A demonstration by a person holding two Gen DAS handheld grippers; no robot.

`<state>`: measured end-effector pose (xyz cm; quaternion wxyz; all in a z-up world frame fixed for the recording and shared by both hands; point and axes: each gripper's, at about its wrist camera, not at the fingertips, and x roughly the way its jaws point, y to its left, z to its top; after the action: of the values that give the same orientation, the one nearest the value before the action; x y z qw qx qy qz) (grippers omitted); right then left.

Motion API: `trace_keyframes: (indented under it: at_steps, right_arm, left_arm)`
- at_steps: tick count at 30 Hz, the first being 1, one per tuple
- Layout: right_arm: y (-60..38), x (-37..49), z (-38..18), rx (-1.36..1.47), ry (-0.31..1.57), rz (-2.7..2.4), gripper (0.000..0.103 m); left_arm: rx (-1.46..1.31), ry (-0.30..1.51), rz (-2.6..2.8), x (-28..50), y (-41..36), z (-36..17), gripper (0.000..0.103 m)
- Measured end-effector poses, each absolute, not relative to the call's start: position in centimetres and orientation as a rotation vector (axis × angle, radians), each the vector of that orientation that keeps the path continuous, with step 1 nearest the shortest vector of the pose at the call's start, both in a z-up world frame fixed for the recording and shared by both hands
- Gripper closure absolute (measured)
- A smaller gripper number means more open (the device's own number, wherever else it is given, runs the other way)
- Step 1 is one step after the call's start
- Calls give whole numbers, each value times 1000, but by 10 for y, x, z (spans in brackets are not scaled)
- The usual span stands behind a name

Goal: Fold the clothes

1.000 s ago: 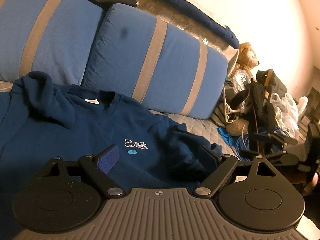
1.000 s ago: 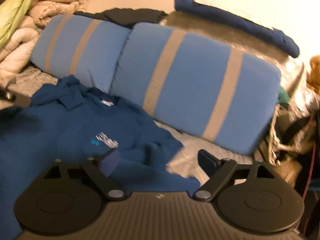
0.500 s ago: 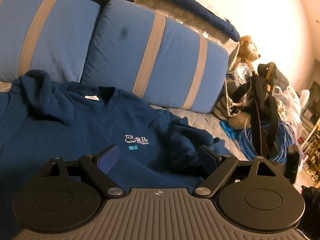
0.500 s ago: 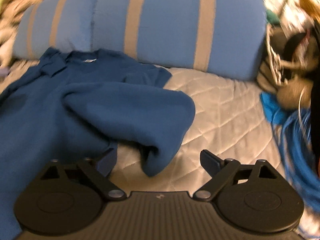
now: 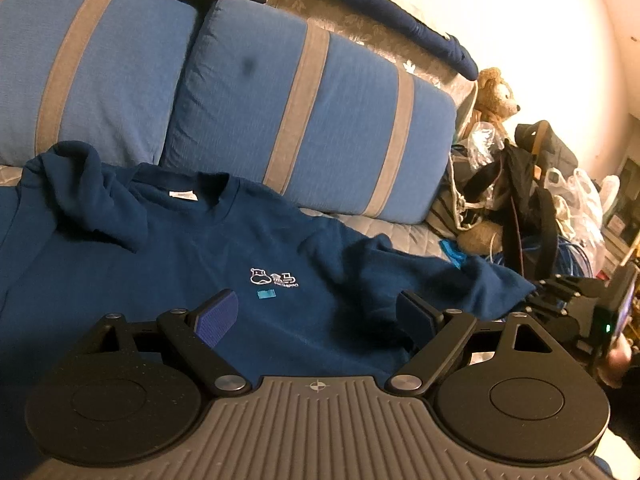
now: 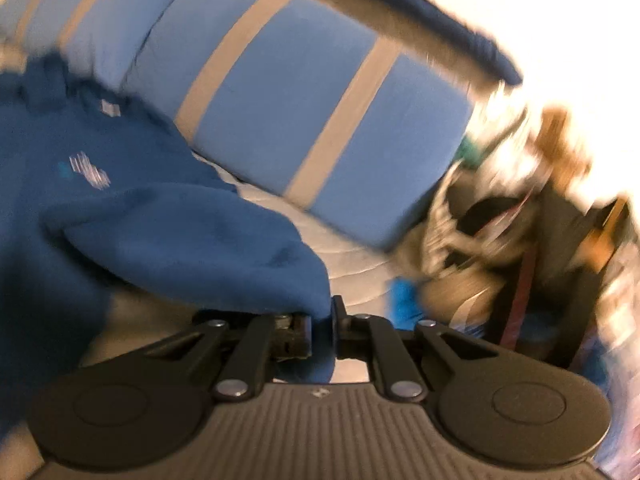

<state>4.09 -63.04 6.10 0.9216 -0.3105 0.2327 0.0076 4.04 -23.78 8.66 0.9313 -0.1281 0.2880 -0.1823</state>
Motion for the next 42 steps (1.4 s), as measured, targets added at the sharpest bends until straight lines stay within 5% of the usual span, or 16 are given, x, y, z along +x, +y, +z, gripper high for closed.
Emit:
trace_keyframes:
  at_steps: [2,3,4,8,15,25,26,29,42]
  right_arm:
    - [-632,34,58,-717,510,14,89]
    - [-632,30,56,-722,538,50,72]
    - [-632,25,55,-722,565,92,70]
    - [-632,8,55,-692,660,256,35]
    - [-651,24,95,-275,683,388,19]
    - [-690,115,72,124,812,154,23]
    - [-691,120,67,145,825,148,30]
    - [-693,133,55,207,860,124,85]
    - [-696,69,140,57,346,91,86]
  left_arm:
    - [-267,586,-375,40,-237,87,16]
    - [-269,586,-375,40,-237,87,16]
    - [-271,586,-375,40,-237,88,16]
    - [-274,586,-375,40,-237,88,16]
    - [-276,591,-370,40,-237,88,16]
    - [-275,605,-361,43,-236,85,16]
    - [-275,606,-358,43,-236,85,16]
    - [-278,612,-356,44,-235,84,16]
    - [-279,590,-365,39,-234,87,16]
